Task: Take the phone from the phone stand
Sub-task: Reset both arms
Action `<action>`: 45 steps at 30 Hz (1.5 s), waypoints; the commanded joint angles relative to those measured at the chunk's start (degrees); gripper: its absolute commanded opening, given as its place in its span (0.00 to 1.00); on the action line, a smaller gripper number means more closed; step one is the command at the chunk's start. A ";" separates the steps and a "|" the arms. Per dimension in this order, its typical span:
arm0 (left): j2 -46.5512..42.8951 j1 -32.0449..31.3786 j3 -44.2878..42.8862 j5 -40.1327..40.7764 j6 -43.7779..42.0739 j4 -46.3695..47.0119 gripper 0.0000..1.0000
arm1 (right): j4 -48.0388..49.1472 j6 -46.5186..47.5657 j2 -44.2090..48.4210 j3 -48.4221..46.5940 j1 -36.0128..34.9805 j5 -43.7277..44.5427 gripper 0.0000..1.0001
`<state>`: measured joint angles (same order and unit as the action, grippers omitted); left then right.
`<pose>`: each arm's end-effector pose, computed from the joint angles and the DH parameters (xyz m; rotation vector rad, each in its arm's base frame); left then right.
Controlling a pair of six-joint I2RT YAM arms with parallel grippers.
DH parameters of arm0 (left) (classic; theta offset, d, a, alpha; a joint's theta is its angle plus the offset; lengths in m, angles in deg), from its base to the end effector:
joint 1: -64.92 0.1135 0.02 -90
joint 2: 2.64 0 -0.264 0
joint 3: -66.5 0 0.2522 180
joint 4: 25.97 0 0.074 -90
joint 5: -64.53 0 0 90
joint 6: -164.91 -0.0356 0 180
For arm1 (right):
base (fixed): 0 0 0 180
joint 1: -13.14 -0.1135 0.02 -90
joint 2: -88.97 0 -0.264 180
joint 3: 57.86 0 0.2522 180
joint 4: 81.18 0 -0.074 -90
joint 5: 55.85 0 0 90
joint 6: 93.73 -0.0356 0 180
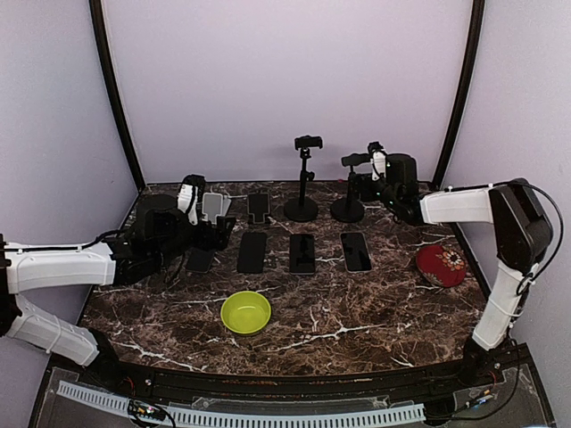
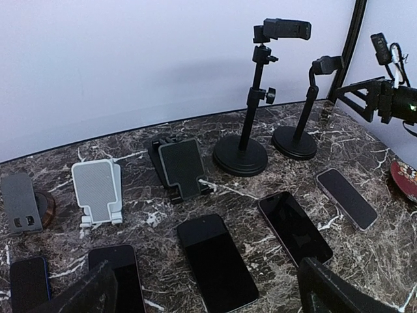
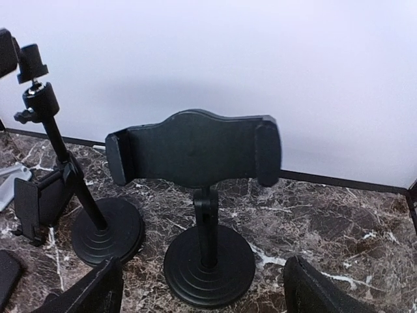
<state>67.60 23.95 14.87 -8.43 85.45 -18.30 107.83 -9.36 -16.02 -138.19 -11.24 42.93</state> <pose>0.2151 -0.1730 0.2610 0.2514 1.7518 -0.3928 0.3872 0.1695 0.2338 -0.1944 1.8363 0.2252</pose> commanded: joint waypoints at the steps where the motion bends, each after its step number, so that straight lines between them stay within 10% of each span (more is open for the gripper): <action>1: 2.47 0.69 -4.91 -2.15 2.64 -6.62 0.99 | -1.40 -2.61 5.94 4.34 -0.48 -0.62 0.87; 18: 5.61 10.55 -15.46 -19.86 12.05 -22.71 0.99 | -13.10 -6.94 26.21 16.29 -3.06 -3.19 1.00; 45: -3.80 11.41 0.43 -19.22 21.10 -25.85 0.99 | -14.63 -17.23 46.35 39.43 -5.39 -5.96 0.99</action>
<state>64.58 35.14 14.57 -27.95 105.87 -44.11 90.17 -25.62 29.62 -99.61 -16.23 37.49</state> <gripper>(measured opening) 0.991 0.995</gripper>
